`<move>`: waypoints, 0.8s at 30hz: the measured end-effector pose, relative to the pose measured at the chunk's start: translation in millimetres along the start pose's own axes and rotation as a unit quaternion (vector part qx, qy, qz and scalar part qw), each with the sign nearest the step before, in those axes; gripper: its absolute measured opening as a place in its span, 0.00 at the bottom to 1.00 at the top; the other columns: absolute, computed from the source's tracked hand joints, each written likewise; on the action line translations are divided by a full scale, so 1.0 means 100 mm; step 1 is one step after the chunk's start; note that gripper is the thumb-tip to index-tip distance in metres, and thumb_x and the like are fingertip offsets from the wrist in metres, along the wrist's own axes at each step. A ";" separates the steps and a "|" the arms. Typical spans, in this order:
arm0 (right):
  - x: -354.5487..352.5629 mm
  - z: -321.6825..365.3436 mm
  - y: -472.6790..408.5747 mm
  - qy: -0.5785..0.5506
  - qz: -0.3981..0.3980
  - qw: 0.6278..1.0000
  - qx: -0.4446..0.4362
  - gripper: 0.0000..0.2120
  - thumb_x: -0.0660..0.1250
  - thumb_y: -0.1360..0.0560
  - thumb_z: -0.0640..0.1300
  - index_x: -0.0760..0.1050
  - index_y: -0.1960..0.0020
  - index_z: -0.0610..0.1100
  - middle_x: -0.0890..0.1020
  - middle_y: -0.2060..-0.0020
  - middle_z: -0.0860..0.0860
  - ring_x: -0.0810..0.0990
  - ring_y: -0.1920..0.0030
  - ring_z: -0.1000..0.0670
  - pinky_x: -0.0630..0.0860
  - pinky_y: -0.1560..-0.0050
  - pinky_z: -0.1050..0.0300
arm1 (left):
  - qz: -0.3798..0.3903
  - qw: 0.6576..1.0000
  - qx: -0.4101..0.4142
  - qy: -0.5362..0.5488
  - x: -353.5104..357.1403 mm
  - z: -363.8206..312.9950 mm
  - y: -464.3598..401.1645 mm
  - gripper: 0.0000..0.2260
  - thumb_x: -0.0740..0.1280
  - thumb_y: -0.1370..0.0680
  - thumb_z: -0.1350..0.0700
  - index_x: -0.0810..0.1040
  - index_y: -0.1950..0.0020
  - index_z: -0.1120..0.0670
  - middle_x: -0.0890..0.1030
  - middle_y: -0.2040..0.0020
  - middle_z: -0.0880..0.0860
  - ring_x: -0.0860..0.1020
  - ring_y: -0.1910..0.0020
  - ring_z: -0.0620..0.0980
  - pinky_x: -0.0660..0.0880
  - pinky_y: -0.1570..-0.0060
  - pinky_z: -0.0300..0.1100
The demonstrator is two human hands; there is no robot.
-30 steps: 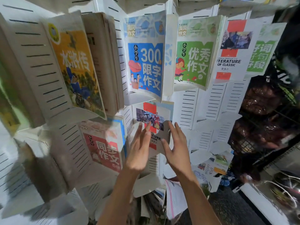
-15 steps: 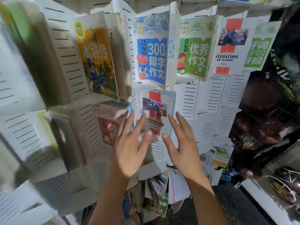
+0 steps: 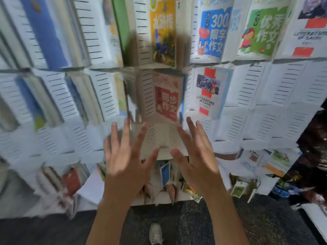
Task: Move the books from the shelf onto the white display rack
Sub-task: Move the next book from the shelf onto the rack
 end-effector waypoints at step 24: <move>2.25 3.96 1.04 -0.070 0.134 0.957 -0.248 0.37 0.38 0.27 0.75 0.51 0.21 0.62 0.44 0.20 0.60 0.37 0.22 0.57 0.45 0.23 0.52 | -0.144 0.942 -0.301 -0.042 -2.28 3.41 2.94 0.33 0.49 0.23 0.30 0.60 0.20 0.42 0.52 0.18 0.53 0.46 0.19 0.56 0.51 0.24 0.58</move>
Point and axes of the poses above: each hand's wrist, its own y-axis away from the middle knuckle, its own x-axis out of the palm, z = x × y, the point moved 9 cm from there along -y, towards the middle knuckle
